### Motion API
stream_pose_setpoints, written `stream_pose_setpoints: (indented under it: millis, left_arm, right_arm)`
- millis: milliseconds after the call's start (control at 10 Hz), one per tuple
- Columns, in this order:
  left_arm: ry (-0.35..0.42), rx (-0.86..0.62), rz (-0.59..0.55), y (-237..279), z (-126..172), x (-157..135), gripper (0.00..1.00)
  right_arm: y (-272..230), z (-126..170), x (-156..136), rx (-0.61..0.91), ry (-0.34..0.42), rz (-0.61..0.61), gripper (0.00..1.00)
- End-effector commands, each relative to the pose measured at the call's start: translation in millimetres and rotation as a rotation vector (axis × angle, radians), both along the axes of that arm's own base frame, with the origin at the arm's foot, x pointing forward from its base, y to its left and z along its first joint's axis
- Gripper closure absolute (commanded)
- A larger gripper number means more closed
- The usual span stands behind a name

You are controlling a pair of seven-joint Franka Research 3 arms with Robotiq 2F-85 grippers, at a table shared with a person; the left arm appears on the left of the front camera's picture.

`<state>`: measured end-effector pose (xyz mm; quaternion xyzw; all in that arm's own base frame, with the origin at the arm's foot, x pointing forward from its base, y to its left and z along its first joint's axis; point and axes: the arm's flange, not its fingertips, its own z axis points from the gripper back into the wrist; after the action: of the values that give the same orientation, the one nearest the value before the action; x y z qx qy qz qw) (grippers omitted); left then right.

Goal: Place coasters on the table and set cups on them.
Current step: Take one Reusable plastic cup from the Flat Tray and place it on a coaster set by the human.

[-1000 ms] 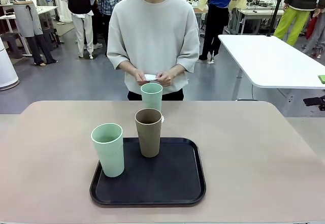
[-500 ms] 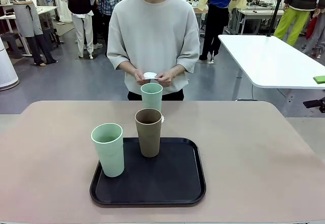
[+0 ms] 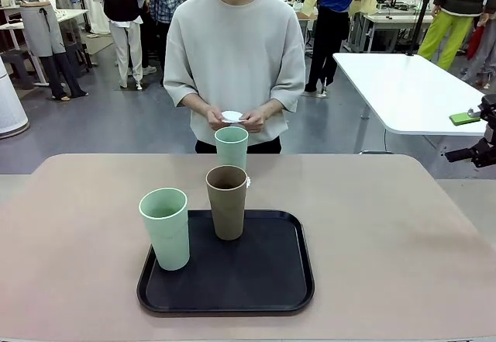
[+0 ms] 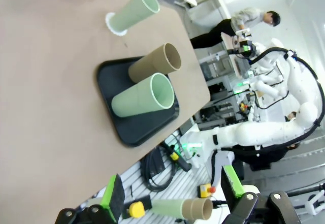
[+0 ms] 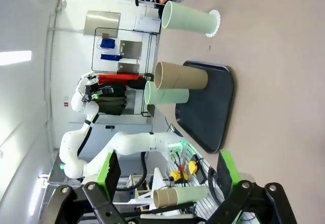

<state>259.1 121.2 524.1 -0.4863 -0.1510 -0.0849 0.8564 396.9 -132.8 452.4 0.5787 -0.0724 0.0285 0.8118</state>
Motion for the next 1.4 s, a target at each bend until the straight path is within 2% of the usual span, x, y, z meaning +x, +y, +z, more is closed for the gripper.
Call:
stream_pose_setpoints:
  millis: [0,100,200,1300]
  left_arm:
    - [-0.003,-0.012,-0.005,0.2,1.5,-1.4,0.00]
    - [-0.003,-0.012,-0.005,0.2,1.5,-1.4,0.00]
    - [-0.003,-0.012,-0.005,0.2,1.5,-1.4,0.00]
    - [-0.003,-0.012,-0.005,0.2,1.5,-1.4,0.00]
  right_arm:
    - [4.1,2.6,-5.6,-0.024,0.066,0.046,0.00]
    - [7.8,5.0,-5.5,-0.045,0.076,0.050,0.00]
    - [2.2,-1.3,-2.0,-0.004,0.020,0.018,0.00]
    - [2.2,-1.3,-2.0,-0.004,0.020,0.018,0.00]
